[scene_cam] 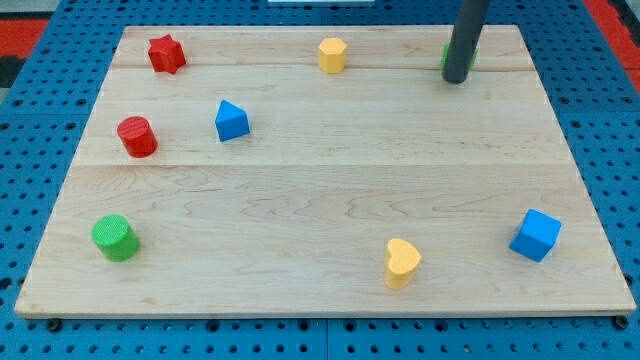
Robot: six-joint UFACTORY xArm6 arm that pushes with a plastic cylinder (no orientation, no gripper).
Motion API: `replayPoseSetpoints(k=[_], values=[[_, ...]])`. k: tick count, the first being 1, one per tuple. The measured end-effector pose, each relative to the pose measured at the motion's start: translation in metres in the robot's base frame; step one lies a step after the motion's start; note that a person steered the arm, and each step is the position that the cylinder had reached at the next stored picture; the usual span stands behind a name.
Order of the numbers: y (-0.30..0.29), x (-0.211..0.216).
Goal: Move the blue cube right to the yellow heart
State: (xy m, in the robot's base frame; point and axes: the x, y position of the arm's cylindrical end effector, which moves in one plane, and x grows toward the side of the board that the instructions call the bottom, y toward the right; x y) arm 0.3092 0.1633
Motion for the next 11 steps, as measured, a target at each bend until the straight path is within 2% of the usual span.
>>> replayPoseSetpoints(k=[2,3,5,7,8,10,11], values=[[-0.080,0.060],[-0.141,0.072],[-0.184,0.114],[0.031,0.136],[0.092,0.195],[0.056,0.245],[0.102,0.265]])
